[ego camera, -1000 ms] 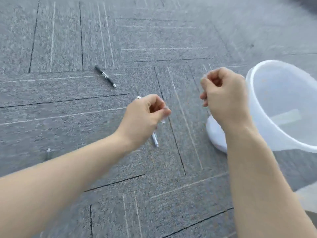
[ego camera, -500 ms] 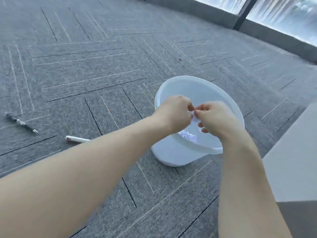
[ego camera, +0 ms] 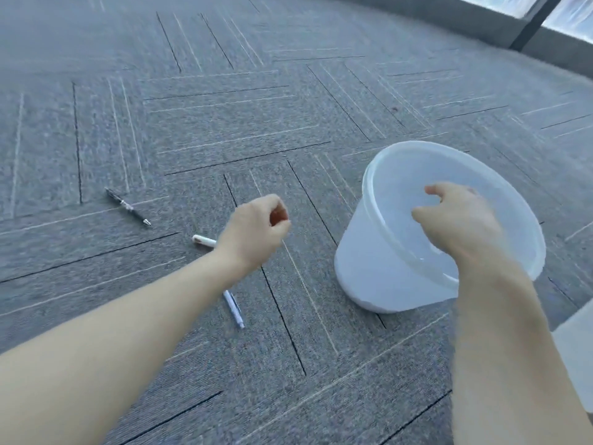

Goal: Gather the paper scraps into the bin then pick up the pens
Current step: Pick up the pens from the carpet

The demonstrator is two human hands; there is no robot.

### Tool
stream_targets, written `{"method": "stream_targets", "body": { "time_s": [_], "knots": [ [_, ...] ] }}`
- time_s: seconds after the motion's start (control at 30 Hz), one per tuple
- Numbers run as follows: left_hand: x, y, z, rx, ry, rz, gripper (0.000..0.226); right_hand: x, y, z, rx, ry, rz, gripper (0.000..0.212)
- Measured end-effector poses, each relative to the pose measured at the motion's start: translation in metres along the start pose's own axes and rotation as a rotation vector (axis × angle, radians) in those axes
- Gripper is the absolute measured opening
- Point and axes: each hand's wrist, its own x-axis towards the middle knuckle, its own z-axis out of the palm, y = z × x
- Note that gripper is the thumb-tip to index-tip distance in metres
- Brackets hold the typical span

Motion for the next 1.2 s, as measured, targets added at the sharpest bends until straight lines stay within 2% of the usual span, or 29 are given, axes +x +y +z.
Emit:
{"method": "stream_targets", "body": {
  "time_s": [0.03,0.1,0.13,0.17,0.23,0.3,0.37,0.4,0.47,0.57,0.7,0.77,0.83,0.93,1.07,1.2],
  "knots": [
    [-0.008,-0.021,-0.005,0.047,-0.022,-0.058,0.006,-0.003,-0.005,0.0,-0.005,0.029,-0.026,0.04],
    [-0.027,-0.059,-0.015,0.125,-0.063,-0.159,0.007,-0.015,-0.026,0.003,0.063,0.21,-0.191,0.015],
    [-0.038,-0.077,-0.021,0.158,-0.075,-0.202,0.007,-0.023,-0.042,0.009,0.122,0.267,-0.288,0.022],
    [-0.051,-0.093,-0.027,0.187,-0.082,-0.245,0.007,-0.034,-0.059,0.018,0.177,0.255,-0.368,0.03],
    [-0.082,-0.126,-0.04,0.224,-0.085,-0.344,0.007,-0.058,-0.092,0.055,0.208,0.058,-0.485,0.031],
    [-0.116,-0.157,-0.054,0.265,-0.081,-0.461,0.009,-0.077,-0.112,0.111,0.079,-0.21,-0.562,0.019],
    [-0.153,-0.186,-0.07,0.321,-0.059,-0.59,0.011,-0.094,-0.118,0.172,-0.065,-0.405,-0.547,0.015],
    [-0.171,-0.198,-0.078,0.346,-0.032,-0.651,0.009,-0.101,-0.117,0.198,-0.116,-0.448,-0.528,0.019],
    [-0.205,-0.217,-0.092,0.4,0.043,-0.741,0.004,-0.108,-0.113,0.236,-0.2,-0.439,-0.495,0.032],
    [-0.242,-0.231,-0.108,0.486,0.111,-0.885,0.027,-0.111,-0.11,0.274,-0.301,-0.381,-0.445,0.047],
    [-0.265,-0.244,-0.115,0.529,0.106,-1.055,0.054,-0.11,-0.114,0.299,-0.362,-0.382,-0.428,0.033],
    [-0.276,-0.25,-0.112,0.545,0.048,-1.079,0.05,-0.108,-0.12,0.302,-0.361,-0.376,-0.457,0.027],
    [-0.282,-0.254,-0.108,0.53,0.0,-1.06,0.034,-0.104,-0.131,0.301,-0.285,-0.341,-0.492,0.025],
    [-0.281,-0.253,-0.106,0.467,0.035,-1.012,0.021,-0.089,-0.153,0.3,-0.21,-0.257,-0.525,0.023],
    [-0.289,-0.258,-0.117,0.437,0.164,-0.935,0.01,-0.064,-0.172,0.307,-0.401,-0.24,-0.547,0.025],
    [-0.318,-0.269,-0.149,0.461,0.04,-0.872,0.008,-0.062,-0.183,0.319,-0.548,-0.189,-0.643,0.021]
  ]
}}
